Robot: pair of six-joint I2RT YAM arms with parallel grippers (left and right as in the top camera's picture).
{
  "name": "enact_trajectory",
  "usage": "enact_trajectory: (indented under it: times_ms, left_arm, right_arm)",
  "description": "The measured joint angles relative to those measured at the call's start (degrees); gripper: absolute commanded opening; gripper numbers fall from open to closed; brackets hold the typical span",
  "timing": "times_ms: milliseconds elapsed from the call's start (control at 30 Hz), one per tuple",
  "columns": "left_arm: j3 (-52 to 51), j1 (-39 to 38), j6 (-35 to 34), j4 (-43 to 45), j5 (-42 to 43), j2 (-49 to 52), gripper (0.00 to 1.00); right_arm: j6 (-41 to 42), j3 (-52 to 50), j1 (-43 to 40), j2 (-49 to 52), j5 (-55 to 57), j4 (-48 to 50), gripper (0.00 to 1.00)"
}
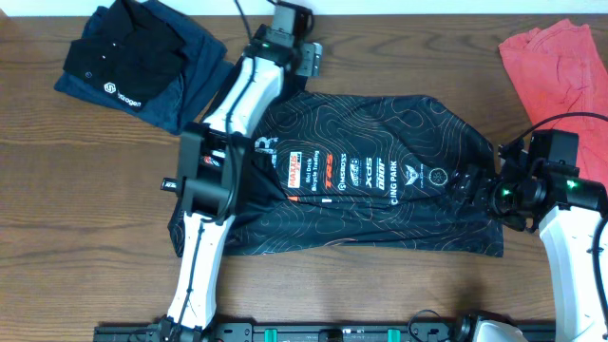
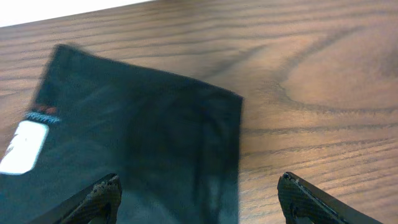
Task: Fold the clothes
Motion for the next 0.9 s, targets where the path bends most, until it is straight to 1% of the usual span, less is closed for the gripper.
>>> enact_trajectory:
  times_ms: [133,400,667,900]
  left_arm:
    - [0.00,-1.57,0.61,1.62,-1.33,1.73,0.82]
    - [0.00,-0.90,1.46,4.37,-2.54,2.29,0.81]
    - [0.02,-0.63,1.49,4.59,-2.73,2.67,0.81]
    - [0.26,-0.61,1.42,4.85,-2.62,5.40,0.81]
  right_arm:
    - [0.00,0.00,0.00,0.00,0.09,-0.48,0.97]
    - [0.00,0.00,0.00,0.00,0.50,-1.16,0.97]
    - [0.00,0.00,0.00,0.00,0.81,-1.73,0.96]
    - [0.00,0.00,0.00,0.00,0.87,-1.73,0.96]
